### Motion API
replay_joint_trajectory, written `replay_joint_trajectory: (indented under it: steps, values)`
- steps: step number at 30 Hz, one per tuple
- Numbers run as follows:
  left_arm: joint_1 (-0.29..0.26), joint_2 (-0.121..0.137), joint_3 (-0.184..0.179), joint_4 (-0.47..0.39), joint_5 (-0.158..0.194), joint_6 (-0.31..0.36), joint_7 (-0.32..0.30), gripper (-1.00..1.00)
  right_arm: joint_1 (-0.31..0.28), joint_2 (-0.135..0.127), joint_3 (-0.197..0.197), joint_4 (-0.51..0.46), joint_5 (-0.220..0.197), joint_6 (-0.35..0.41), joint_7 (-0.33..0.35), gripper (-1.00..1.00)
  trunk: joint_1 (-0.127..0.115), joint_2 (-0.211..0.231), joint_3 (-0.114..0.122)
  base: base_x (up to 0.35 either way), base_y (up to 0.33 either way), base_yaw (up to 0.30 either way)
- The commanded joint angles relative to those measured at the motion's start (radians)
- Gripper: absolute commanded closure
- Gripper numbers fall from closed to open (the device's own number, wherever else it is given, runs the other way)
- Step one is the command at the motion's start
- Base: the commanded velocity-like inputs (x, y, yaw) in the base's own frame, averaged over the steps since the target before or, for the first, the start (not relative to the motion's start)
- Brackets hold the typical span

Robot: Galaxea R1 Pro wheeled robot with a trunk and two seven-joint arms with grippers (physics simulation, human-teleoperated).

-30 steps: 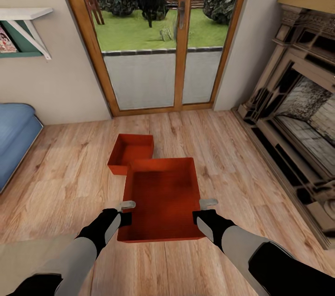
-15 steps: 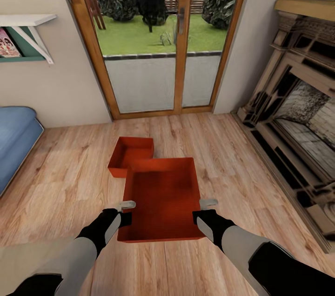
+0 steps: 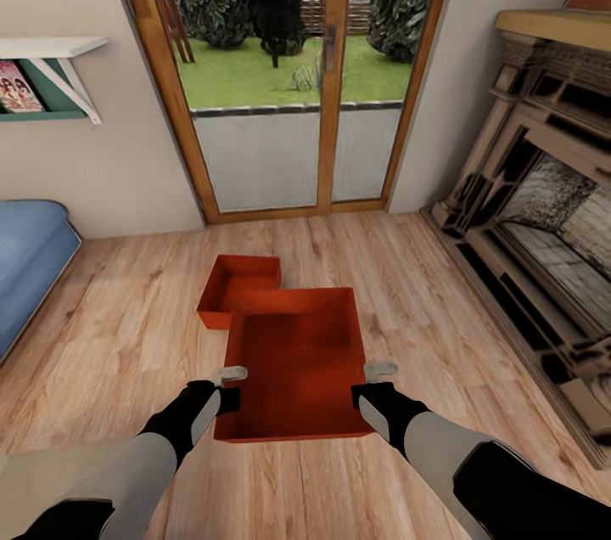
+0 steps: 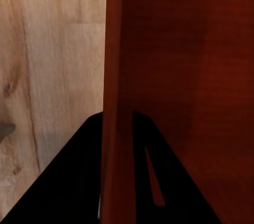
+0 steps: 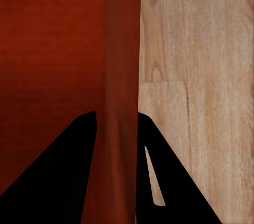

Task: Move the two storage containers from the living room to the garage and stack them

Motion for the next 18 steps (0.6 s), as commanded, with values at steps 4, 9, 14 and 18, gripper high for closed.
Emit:
replay_joint_trajectory:
  steps: [4, 9, 14, 18]
  values:
    - [0.000, -0.002, 0.004, 0.001, -0.009, 0.008, 0.013, 1.00, -0.001, 0.007, 0.003, -0.009, 0.028, 0.007, -0.006, 1.00, 0.001, -0.002, 0.004, 0.000, 0.000, 0.000]
    - [0.000, -0.002, 0.004, 0.001, -0.009, 0.008, 0.013, 1.00, -0.001, 0.007, 0.003, -0.009, 0.028, 0.007, -0.006, 1.00, 0.001, -0.002, 0.012, 0.000, 0.000, 0.000]
    - [0.000, -0.002, 0.004, 0.001, -0.008, 0.008, 0.013, 1.00, -0.001, 0.007, 0.003, -0.009, 0.028, 0.007, -0.006, 1.00, 0.001, -0.002, 0.019, 0.000, 0.000, 0.000]
    - [0.000, -0.002, 0.004, 0.001, -0.008, 0.008, 0.013, 1.00, -0.001, 0.007, 0.003, -0.009, 0.028, 0.007, -0.006, 1.00, 0.001, -0.002, 0.025, 0.000, 0.000, 0.000]
